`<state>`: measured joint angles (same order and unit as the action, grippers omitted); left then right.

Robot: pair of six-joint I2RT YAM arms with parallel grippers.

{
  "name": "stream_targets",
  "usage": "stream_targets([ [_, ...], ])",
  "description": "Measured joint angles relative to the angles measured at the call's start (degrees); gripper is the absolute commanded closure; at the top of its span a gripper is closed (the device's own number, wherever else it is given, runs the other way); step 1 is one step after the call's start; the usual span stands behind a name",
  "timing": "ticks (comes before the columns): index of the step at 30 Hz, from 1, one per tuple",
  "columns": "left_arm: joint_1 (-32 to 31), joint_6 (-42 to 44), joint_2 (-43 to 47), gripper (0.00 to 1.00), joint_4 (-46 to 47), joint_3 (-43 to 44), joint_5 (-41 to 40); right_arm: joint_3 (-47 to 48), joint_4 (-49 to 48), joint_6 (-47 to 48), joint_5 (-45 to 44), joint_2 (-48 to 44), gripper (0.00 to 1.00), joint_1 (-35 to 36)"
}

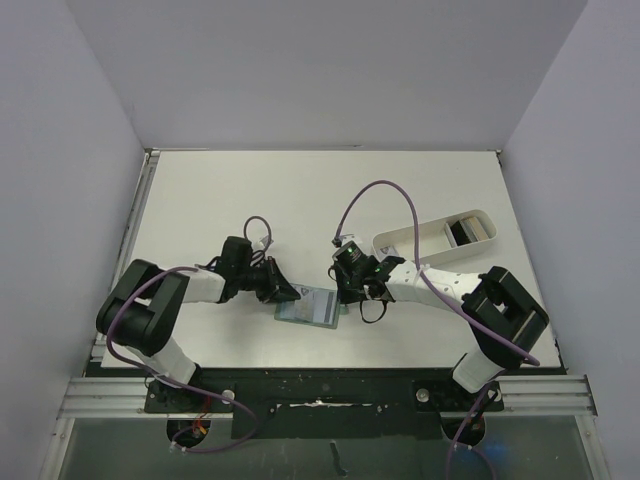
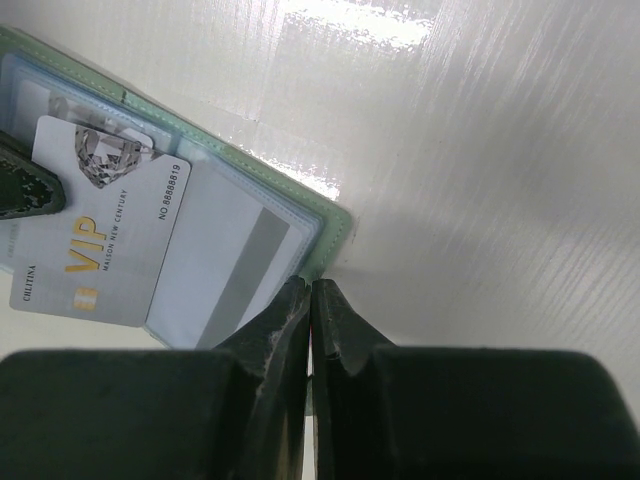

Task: Put the credit cards into the card holder
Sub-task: Insert the credit card into the card holder.

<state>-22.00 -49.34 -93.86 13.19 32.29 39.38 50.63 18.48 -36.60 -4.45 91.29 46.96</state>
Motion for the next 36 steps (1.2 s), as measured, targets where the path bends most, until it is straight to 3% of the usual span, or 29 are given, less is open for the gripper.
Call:
stream_targets([
  [6,0.0,-0.4,-1.1,1.00,1.6,0.0,1.8,0.0,0.0,0.2,-0.1,0.1,0.99,0.0],
  [12,-0.1,-0.6,-1.1,1.00,2.0,0.0,2.0,0.0,1.0,-0.9,-1.6,0.1,0.69,0.0],
  [18,-0.1,-0.4,-1.1,1.00,1.6,0.0,1.6,-0.1,4.3,-6.1,-3.6,-1.6,0.60,0.1],
  [29,-0.1,0.3,-0.6,1.00,0.8,0.0,0.7,-3.1,2.7,-15.6,-5.0,-4.3,0.67,3.2],
  [32,-0.1,0.5,-0.5,1.00,0.7,0.0,0.7,-3.2,2.8,-16.6,-6.1,-4.2,0.73,3.2],
  [36,-0.1,0.5,-0.5,1.00,0.8,0.0,0.9,-3.4,2.1,-16.4,-6.6,-3.2,0.90,3.2],
])
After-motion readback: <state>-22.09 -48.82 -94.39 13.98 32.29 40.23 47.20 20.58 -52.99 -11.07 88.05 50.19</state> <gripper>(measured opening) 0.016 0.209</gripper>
